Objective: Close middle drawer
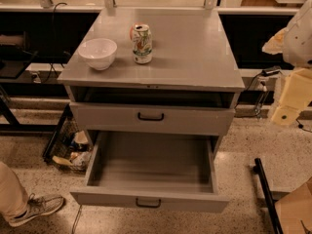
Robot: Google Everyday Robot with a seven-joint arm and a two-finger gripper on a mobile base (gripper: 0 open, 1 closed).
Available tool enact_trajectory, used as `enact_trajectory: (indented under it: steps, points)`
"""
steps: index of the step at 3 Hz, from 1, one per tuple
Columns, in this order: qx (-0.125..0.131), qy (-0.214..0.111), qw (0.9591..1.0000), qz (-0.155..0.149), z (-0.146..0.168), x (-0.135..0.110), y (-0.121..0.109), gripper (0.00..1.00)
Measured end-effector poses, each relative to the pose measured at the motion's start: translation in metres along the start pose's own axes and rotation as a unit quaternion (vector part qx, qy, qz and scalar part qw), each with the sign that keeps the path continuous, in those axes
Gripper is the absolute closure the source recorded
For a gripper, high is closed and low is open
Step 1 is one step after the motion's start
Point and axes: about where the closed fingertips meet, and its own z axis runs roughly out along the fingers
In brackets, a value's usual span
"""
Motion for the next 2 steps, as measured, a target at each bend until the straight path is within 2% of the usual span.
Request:
enact_trajectory:
  steps: [1,2]
  points:
    - [0.000,0.000,1.0000,0.000,0.000,0.000,0.000,0.00]
    - [-0.040,0.001,0.9991,0.011,0.032,0.001,0.020,0.00]
